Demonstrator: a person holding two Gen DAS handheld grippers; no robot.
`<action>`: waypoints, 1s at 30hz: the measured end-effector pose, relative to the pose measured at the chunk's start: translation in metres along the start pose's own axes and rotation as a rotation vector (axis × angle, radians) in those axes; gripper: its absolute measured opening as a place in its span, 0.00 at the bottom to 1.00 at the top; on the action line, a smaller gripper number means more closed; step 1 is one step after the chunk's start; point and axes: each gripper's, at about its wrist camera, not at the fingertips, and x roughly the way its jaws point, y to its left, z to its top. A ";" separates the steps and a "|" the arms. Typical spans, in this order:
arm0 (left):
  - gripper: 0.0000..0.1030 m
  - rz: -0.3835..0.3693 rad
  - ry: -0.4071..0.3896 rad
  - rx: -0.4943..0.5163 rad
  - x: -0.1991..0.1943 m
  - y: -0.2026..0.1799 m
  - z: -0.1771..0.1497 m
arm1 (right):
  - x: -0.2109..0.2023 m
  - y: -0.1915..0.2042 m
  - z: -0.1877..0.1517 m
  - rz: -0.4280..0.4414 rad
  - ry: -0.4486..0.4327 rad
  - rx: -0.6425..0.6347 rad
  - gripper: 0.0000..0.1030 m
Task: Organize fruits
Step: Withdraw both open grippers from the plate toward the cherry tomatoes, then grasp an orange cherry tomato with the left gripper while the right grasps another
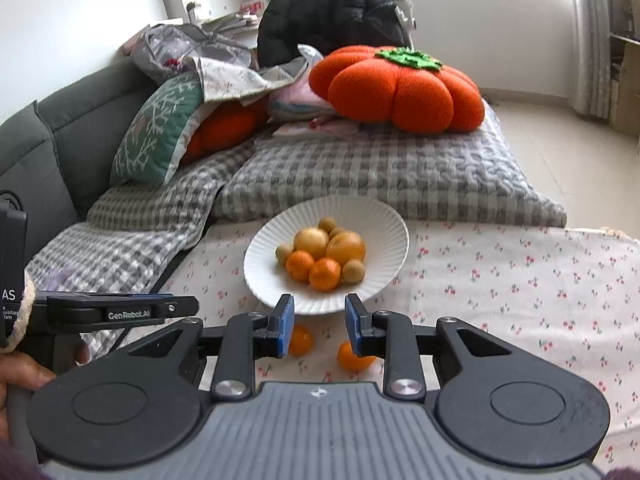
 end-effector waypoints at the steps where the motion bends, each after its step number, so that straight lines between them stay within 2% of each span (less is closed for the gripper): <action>1: 0.24 -0.006 0.005 0.012 0.000 -0.003 -0.003 | 0.000 0.001 -0.002 0.001 0.010 -0.002 0.26; 5: 0.24 -0.031 0.034 0.063 0.001 -0.014 -0.018 | 0.008 0.002 -0.007 -0.009 0.060 -0.027 0.28; 9: 0.26 -0.094 0.097 0.073 0.005 -0.019 -0.036 | 0.012 0.004 -0.012 0.000 0.116 -0.041 0.31; 12: 0.28 -0.120 0.140 0.066 0.008 -0.020 -0.048 | 0.015 0.008 -0.016 0.016 0.152 -0.049 0.45; 14: 0.30 -0.115 0.163 0.074 0.011 -0.021 -0.056 | 0.016 0.009 -0.018 0.022 0.167 -0.047 0.57; 16: 0.34 -0.109 0.178 0.076 0.014 -0.022 -0.061 | 0.017 0.009 -0.019 0.017 0.179 -0.039 0.64; 19: 0.44 -0.102 0.186 0.076 0.014 -0.023 -0.069 | 0.018 0.008 -0.020 0.007 0.190 -0.028 0.67; 30: 0.59 -0.107 0.217 0.110 0.018 -0.032 -0.087 | 0.029 0.009 -0.024 -0.029 0.219 -0.039 0.71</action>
